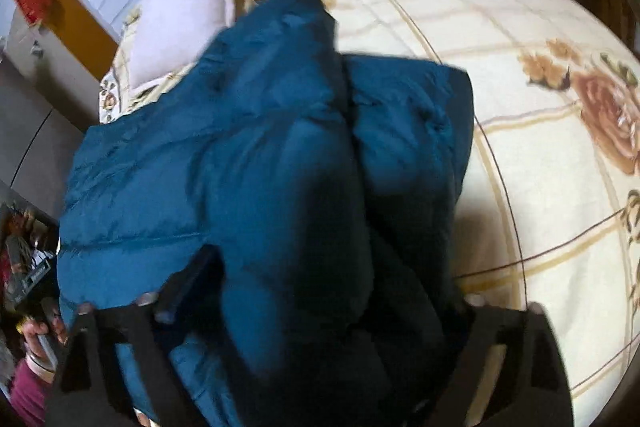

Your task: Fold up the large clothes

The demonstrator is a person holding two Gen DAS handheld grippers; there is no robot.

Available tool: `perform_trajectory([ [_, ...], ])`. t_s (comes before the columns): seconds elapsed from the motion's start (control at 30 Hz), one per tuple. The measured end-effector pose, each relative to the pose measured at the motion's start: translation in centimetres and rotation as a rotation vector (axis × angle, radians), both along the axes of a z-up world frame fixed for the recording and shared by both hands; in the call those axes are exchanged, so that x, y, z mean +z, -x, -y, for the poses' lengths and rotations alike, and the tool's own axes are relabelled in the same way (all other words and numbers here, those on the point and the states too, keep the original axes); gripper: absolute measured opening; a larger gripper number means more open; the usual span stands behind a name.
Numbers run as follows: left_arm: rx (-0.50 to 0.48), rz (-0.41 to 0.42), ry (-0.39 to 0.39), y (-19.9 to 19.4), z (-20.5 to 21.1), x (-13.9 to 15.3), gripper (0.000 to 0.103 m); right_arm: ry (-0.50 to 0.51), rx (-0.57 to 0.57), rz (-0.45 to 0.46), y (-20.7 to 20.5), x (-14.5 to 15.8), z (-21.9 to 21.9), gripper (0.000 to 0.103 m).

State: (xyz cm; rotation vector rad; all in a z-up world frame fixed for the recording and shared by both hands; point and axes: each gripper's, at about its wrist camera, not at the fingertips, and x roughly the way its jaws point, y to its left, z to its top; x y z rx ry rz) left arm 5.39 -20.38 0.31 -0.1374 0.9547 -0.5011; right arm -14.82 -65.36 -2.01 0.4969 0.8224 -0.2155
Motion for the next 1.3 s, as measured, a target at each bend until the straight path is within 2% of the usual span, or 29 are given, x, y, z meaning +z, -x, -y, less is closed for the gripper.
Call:
perform_trajectory([
  [0.03, -0.022, 0.042, -0.032, 1.0, 0.3, 0.8, 0.02, 0.012, 0.008, 0.009, 0.3, 0.5, -0.4, 0.062],
  [0.07, -0.033, 0.06, -0.045, 1.4, 0.4, 1.2, 0.013, 0.019, 0.015, 0.023, 0.8, 1.2, -0.9, 0.056],
  [0.1, -0.05, 0.081, -0.058, 2.2, 0.4, 1.9, 0.009, 0.024, 0.019, 0.037, 1.3, 1.9, -1.2, 0.047],
  [0.13, -0.062, 0.089, -0.055, 2.8, 0.2, 2.5, 0.008, 0.033, 0.021, 0.056, 2.0, 2.7, -1.7, 0.043],
  [0.23, -0.091, 0.098, -0.028, 4.5, -1.1, 4.0, 0.006, 0.046, 0.03, 0.098, 4.2, 4.6, -3.1, 0.039],
  [0.33, -0.125, 0.111, -0.002, 6.8, -2.9, 5.6, 0.005, 0.016, 0.042, 0.127, 6.7, 5.9, -4.2, 0.039],
  [0.43, -0.154, 0.094, 0.006, 9.3, -5.0, 6.6, 0.005, -0.012, 0.051, 0.112, 10.1, 6.2, -5.3, 0.039],
  [0.5, -0.162, 0.08, -0.016, 11.1, -6.2, 6.6, 0.005, -0.026, 0.056, 0.095, 12.5, 5.7, -6.1, 0.039],
  [0.57, -0.154, 0.05, -0.059, 12.5, -7.0, 5.6, 0.007, -0.028, 0.041, 0.064, 14.5, 5.1, -5.8, 0.043],
  [0.63, -0.141, 0.047, -0.119, 13.2, -7.3, 4.2, 0.011, 0.023, -0.006, -0.023, 15.0, 3.1, -6.3, 0.059],
  [0.67, -0.14, 0.052, -0.153, 13.4, -7.1, 3.3, 0.017, 0.047, -0.023, -0.065, 14.8, 2.3, -6.2, 0.065],
  [0.7, -0.14, 0.059, -0.166, 13.5, -7.0, 2.9, 0.021, 0.089, -0.05, -0.131, 14.5, 0.9, -6.4, 0.079],
  [0.73, -0.142, 0.074, -0.184, 13.7, -6.9, 2.5, 0.022, 0.11, -0.059, -0.134, 14.5, 0.7, -6.6, 0.085],
  [0.87, -0.095, 0.089, -0.201, 15.0, -7.6, 3.5, 0.022, 0.257, -0.076, -0.16, 15.4, 3.0, -9.0, 0.085],
  [1.03, -0.029, 0.166, -0.222, 17.4, -8.3, 5.4, 0.022, 0.387, -0.072, -0.069, 18.5, 7.8, -12.4, 0.086],
  [1.13, -0.019, 0.195, -0.224, 18.5, -8.2, 6.0, 0.022, 0.393, -0.027, -0.026, 18.9, 8.9, -14.6, 0.086],
  [1.3, 0.042, 0.22, -0.206, 19.8, -9.1, 6.9, 0.022, 0.384, 0.079, -0.02, 16.8, 7.9, -18.5, 0.086],
])
